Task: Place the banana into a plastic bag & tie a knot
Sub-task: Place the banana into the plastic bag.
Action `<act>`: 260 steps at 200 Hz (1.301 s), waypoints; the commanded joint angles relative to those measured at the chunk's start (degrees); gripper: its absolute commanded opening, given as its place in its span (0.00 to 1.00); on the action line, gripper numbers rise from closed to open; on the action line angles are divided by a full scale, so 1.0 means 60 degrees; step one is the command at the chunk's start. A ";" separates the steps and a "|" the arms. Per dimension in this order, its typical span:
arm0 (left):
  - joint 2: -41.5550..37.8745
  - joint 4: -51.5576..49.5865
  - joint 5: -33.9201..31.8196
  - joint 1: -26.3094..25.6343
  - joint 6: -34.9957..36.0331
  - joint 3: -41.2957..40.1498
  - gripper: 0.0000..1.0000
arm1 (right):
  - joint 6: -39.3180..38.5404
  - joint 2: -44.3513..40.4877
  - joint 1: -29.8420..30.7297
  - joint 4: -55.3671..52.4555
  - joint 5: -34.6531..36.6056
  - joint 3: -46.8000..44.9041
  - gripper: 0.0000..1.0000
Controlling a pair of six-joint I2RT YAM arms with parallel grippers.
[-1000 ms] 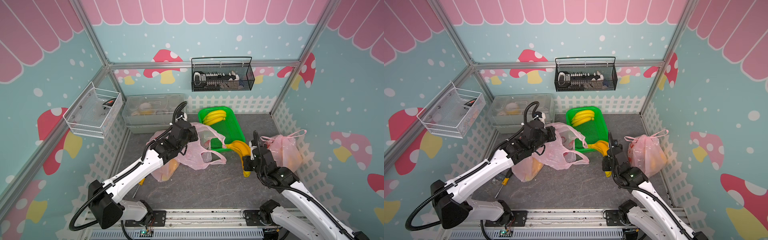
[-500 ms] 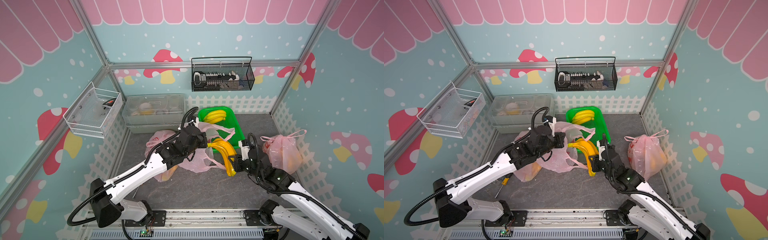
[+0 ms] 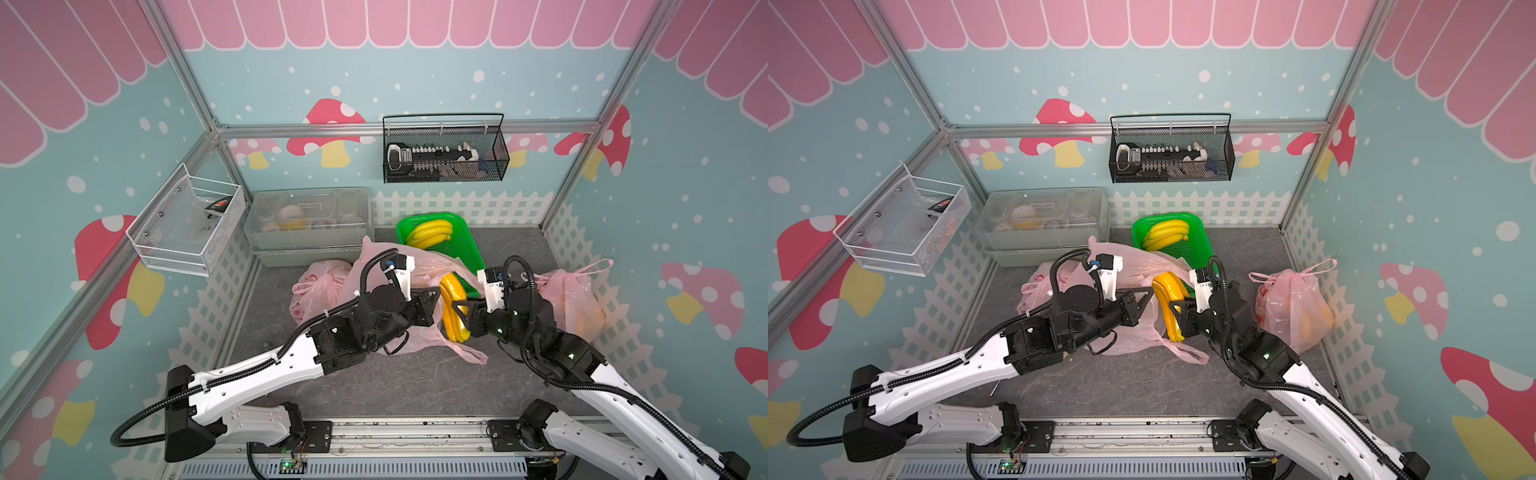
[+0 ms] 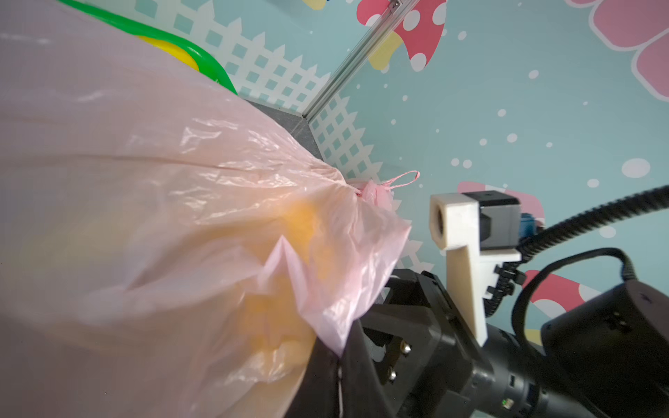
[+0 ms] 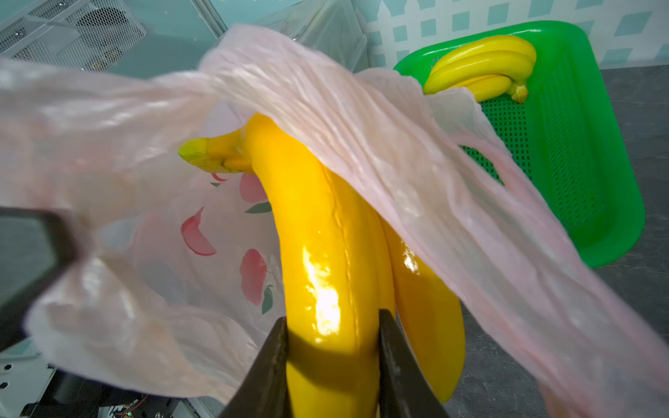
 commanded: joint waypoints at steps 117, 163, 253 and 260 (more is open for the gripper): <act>-0.2055 0.1567 -0.0218 0.0100 -0.2054 -0.3069 0.00 | -0.1674 0.2780 0.1083 0.0670 0.0187 0.0918 0.22; -0.2581 0.2193 -0.0282 0.0202 -0.2038 -0.3524 0.00 | -0.0995 0.3964 0.1080 0.3077 -0.0677 0.0812 0.21; -0.3523 0.2454 -0.0377 0.0737 -0.2226 -0.4143 0.00 | -0.0237 0.4970 0.1467 -0.0163 0.3244 0.0160 0.16; -0.3444 0.2389 -0.0308 0.0867 -0.2336 -0.4180 0.00 | -0.0102 0.4835 0.1466 -0.0533 0.3467 0.0136 0.16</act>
